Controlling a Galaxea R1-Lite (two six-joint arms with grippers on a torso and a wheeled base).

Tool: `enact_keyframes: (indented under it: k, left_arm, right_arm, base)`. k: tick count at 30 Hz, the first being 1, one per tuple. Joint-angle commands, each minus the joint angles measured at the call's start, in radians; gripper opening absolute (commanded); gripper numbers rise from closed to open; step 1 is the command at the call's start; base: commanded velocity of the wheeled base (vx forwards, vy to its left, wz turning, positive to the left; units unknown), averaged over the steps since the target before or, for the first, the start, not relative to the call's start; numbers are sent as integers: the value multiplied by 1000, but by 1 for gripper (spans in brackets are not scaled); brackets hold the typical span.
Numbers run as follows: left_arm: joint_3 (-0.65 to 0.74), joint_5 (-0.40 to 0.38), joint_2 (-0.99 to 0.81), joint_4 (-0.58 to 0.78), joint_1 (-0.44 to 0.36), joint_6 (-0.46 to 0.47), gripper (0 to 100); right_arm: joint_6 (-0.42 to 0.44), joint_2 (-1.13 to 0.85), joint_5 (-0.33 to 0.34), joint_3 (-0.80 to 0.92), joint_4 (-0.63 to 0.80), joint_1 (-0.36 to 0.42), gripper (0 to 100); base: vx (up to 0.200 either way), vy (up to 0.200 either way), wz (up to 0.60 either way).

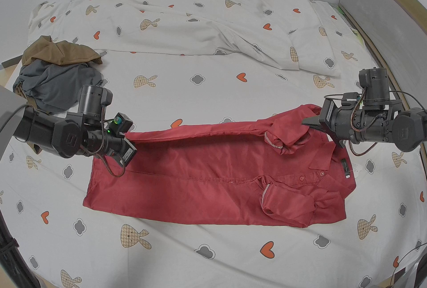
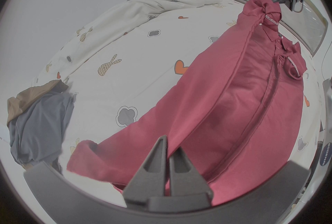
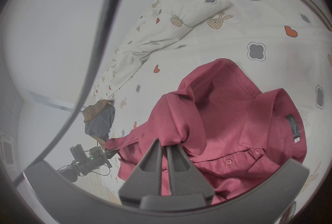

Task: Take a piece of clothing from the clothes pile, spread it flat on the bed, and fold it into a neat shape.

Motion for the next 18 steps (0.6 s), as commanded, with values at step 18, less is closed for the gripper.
enact_keyframes:
  k: [18]
  left_arm:
    - [207,70,18,-173,-20,-26,0]
  right_arm:
    - [-75,-61,0,188,-1,0,0]
  base:
    - [0,0,0]
